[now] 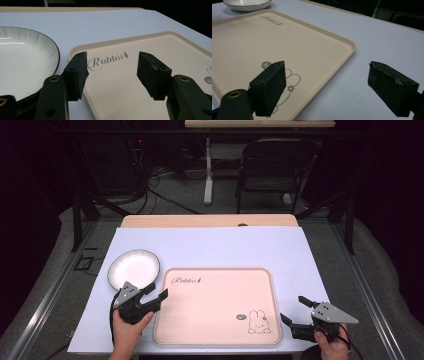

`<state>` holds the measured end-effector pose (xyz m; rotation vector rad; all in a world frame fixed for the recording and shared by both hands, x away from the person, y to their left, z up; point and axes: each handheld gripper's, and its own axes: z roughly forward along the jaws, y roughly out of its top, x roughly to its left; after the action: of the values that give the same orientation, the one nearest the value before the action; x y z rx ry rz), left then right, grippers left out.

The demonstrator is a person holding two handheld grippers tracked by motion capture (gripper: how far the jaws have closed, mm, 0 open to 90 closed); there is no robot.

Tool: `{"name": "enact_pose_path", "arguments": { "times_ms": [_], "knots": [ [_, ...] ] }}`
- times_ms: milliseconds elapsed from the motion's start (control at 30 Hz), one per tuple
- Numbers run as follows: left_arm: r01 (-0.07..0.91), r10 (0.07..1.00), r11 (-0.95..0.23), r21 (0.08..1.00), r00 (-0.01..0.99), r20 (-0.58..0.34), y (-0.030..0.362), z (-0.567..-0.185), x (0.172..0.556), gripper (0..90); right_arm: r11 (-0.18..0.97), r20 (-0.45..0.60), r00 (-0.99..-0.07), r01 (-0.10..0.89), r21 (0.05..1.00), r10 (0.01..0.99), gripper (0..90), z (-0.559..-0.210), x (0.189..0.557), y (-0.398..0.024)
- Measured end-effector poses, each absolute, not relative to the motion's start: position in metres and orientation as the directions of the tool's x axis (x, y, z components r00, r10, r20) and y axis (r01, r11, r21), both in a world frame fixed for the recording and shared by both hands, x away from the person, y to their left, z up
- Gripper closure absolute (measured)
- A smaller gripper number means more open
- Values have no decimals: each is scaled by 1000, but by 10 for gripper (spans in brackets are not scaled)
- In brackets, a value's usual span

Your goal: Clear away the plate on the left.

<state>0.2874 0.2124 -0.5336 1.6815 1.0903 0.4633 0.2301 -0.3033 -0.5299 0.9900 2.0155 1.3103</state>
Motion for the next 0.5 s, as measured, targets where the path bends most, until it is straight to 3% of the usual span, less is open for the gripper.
{"name": "enact_pose_path", "arguments": {
  "times_ms": [500],
  "knots": [
    [446,837,-37,894,502,-216,215,-534,288,412,251,-30,-599,289,924,800,149,-530,231,-304]
  ]
}}
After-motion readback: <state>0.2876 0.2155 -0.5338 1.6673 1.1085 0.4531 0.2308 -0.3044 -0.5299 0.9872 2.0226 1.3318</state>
